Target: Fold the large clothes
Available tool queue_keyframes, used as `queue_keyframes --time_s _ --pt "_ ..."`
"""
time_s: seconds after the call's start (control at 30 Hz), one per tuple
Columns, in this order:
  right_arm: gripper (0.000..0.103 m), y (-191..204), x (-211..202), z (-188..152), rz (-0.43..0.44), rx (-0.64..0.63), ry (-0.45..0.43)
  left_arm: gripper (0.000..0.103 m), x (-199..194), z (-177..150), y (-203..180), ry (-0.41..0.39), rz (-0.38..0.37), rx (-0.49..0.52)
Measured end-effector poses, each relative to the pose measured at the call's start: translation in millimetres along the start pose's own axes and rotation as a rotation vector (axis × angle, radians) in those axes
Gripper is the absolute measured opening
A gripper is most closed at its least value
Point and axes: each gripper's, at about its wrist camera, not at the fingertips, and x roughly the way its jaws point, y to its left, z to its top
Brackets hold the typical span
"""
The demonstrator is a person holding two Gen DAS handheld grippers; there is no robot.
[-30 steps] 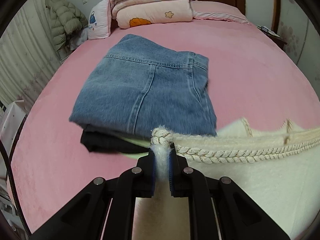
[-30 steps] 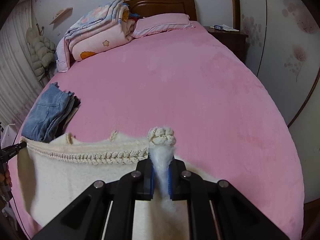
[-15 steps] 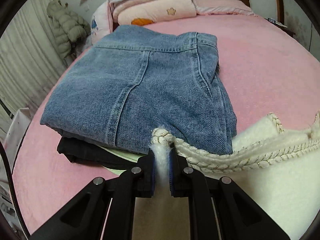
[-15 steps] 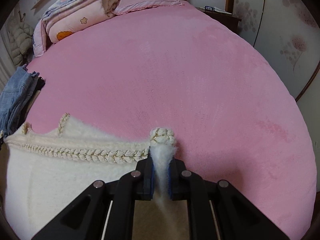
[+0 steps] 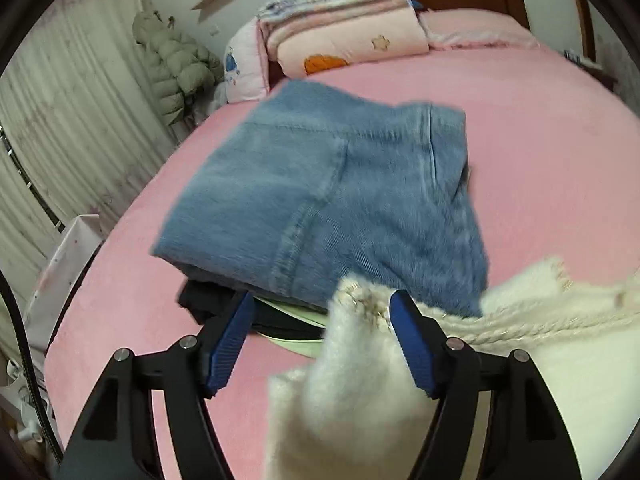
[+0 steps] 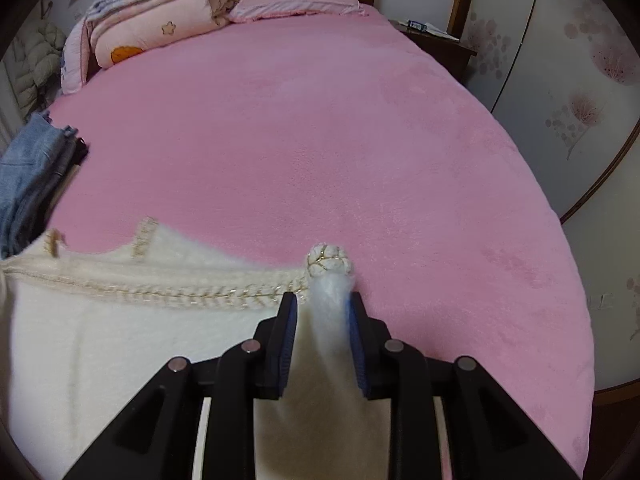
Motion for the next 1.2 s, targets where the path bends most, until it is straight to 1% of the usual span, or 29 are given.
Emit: queue_keyframes --time_s 0.03,0.1,0.13,0.17,0.23,0.3,0.37,0.47,0.5,0.6,0.67,0.7,0.77,0.8,0.83,0.87,0.9,0.97,1.0,1.07,1.1,1.13,1.17,1.2 --pt "0.025 2 -15 -1 0.004 0.008 -0.022 0.071 -13 3 2 -0.013 -0.017 -0.003" --pt "0.025 6 -39 -4 0.033 0.023 -0.061 0.078 -40 2 5 -0.022 -0.064 -0.025" --pt "0.026 9 -52 -8 0.052 0.031 -0.081 0.080 -53 -1 6 -0.019 -0.097 -0.044" --pt "0.026 14 -65 -15 0.068 0.037 -0.096 0.081 -65 -7 7 -0.004 -0.139 -0.073" --pt "0.026 30 -86 -31 0.117 0.039 -0.107 0.081 -86 -27 3 0.058 -0.238 -0.128" --pt "0.026 48 -95 -48 0.172 0.042 -0.088 0.081 -99 -49 -6 0.096 -0.277 -0.153" --pt "0.026 72 -101 -70 0.203 0.028 -0.062 0.081 -110 -76 -19 0.124 -0.295 -0.154" --pt "0.026 112 -104 -103 0.198 -0.067 -0.060 0.081 -115 -114 -39 0.167 -0.299 -0.146" --pt "0.026 123 -102 -114 0.194 -0.094 -0.056 0.081 -115 -126 -45 0.173 -0.292 -0.135" --pt "0.026 137 -90 -135 0.177 -0.146 -0.046 0.081 -109 -155 -54 0.184 -0.222 -0.070" --pt "0.025 133 -77 -146 0.130 -0.159 -0.027 0.083 -107 -167 -46 0.149 -0.218 -0.063" --pt "0.023 127 -72 -152 0.122 -0.158 -0.029 0.083 -106 -171 -42 0.134 -0.216 -0.058" --pt "0.023 113 -74 -159 0.148 -0.164 -0.061 0.083 -100 -176 -31 0.108 -0.201 -0.033" --pt "0.023 109 -74 -160 0.128 -0.178 -0.069 0.085 -99 -177 -25 0.100 -0.194 -0.027" --pt "0.027 103 -73 -162 0.062 -0.200 -0.072 0.086 -95 -178 -18 0.095 -0.189 -0.024" --pt "0.033 95 -73 -162 0.042 -0.201 -0.072 0.086 -91 -177 -12 0.093 -0.189 -0.023" --pt "0.035 85 -73 -162 0.037 -0.188 -0.076 0.086 -88 -177 -7 0.088 -0.188 -0.022" --pt "0.035 59 -71 -161 -0.046 -0.143 -0.067 0.086 -82 -175 2 0.079 -0.170 -0.012" --pt "0.035 44 -69 -161 -0.070 -0.117 -0.059 0.086 -80 -174 6 0.077 -0.167 -0.010" --pt "0.035 19 -67 -163 -0.097 -0.059 -0.056 0.086 -78 -173 14 0.070 -0.155 -0.005" --pt "0.035 7 -67 -164 -0.107 -0.036 -0.059 0.086 -78 -173 16 0.066 -0.148 -0.004" --pt "0.030 -3 -68 -166 -0.128 -0.022 -0.062 0.086 -77 -173 18 0.062 -0.135 -0.003" --pt "0.027 -5 -68 -167 -0.113 -0.021 -0.062 0.086 -75 -174 21 0.063 -0.122 -0.008" --pt "0.026 -7 -69 -169 -0.111 -0.023 -0.067 0.088 -74 -174 25 0.067 -0.118 -0.020"
